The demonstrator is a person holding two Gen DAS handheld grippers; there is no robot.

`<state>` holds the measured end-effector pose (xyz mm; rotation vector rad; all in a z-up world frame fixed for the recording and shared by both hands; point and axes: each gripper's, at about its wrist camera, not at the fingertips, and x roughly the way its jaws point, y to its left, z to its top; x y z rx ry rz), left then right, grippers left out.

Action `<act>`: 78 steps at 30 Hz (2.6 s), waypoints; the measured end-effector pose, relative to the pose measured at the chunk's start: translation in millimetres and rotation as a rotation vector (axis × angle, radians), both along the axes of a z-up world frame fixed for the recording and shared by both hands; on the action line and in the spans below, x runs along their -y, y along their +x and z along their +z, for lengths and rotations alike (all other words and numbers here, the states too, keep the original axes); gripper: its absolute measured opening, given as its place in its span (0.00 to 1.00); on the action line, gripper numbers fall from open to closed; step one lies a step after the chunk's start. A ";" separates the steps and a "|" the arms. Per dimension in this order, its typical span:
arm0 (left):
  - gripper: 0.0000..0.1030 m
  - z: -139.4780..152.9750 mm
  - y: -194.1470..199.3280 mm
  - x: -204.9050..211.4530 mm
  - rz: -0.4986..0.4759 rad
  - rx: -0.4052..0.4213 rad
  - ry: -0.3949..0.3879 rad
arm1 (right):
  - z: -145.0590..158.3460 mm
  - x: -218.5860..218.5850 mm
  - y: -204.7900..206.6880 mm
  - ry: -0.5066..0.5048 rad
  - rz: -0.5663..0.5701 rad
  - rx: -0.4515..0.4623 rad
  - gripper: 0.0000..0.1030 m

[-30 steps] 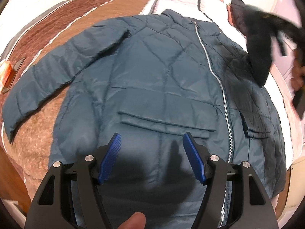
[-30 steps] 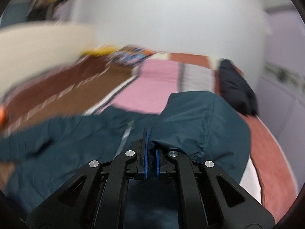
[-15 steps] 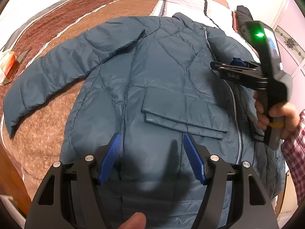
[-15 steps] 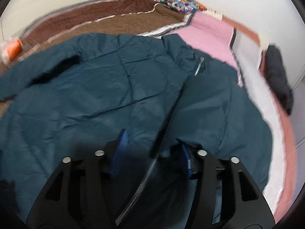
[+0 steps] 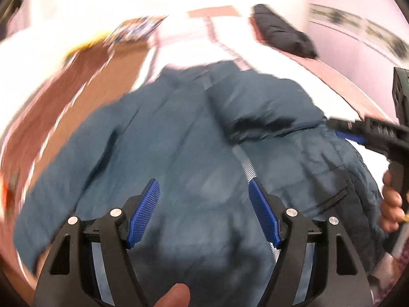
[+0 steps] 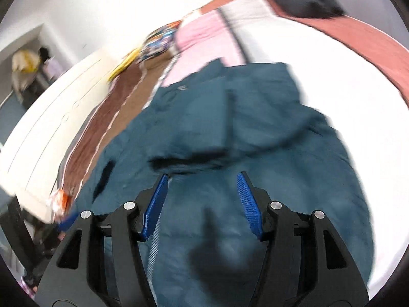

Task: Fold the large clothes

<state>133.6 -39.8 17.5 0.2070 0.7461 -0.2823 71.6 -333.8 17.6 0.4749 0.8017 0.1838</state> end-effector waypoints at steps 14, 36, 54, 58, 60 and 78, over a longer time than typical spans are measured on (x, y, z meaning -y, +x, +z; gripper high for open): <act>0.69 -19.5 66.9 118.5 -0.224 0.068 0.195 | -40.7 12.1 -44.7 -0.122 -0.050 0.012 0.55; 0.31 -2.7 110.4 125.7 -0.087 0.142 0.248 | -55.1 34.6 -47.9 -0.033 -0.075 -0.029 0.55; 0.50 6.0 38.8 -73.1 0.362 -0.094 -0.124 | -24.6 -16.8 -62.9 -0.101 0.031 -0.005 0.55; 0.58 12.5 -2.9 -74.8 0.321 -0.110 -0.132 | -13.1 -44.1 -75.6 -0.103 0.072 -0.020 0.55; 0.58 13.1 -23.1 -78.3 0.310 -0.138 -0.171 | -10.4 -57.3 -82.5 -0.097 0.091 -0.037 0.55; 0.78 12.5 -150.0 -77.3 0.324 -0.185 -0.159 | 11.1 -113.7 -149.0 -0.197 0.112 -0.089 0.60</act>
